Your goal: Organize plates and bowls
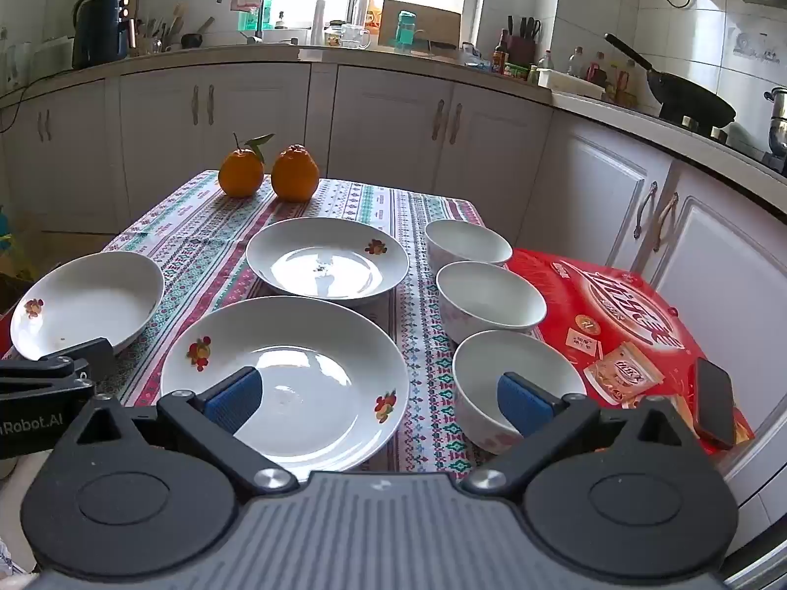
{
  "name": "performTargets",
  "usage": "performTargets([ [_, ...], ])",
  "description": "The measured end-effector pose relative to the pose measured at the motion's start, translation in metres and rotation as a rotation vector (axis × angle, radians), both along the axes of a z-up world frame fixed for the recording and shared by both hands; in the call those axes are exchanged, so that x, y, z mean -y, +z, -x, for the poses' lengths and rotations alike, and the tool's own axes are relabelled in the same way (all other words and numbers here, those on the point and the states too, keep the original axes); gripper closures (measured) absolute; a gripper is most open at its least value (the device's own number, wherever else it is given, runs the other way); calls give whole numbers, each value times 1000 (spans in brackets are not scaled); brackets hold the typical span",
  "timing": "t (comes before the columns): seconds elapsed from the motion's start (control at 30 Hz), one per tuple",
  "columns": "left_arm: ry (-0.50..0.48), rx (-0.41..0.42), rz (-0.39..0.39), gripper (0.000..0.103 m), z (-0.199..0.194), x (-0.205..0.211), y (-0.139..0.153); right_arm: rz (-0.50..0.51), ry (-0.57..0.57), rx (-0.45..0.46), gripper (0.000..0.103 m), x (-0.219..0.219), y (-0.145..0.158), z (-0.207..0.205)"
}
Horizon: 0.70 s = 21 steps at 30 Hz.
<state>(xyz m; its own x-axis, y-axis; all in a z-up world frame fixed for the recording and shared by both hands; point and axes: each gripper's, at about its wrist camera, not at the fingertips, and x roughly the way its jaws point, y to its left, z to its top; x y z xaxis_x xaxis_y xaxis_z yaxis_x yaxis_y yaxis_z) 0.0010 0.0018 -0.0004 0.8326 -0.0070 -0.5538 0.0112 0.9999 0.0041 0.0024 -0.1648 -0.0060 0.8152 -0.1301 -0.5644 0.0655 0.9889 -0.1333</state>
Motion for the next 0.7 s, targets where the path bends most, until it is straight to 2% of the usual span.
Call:
performTargets([
  [0.13,-2,-8,14,1,-3,-6,0,1,0,-2,0,-1,0,-1],
  [0.17,-2,4,-25,1,-1,3,-1,-10,0,5,0,1,0,0],
  [0.7,-6,9,-21,1,-1,1,-1,-16,-1,6,0,1,0,0],
])
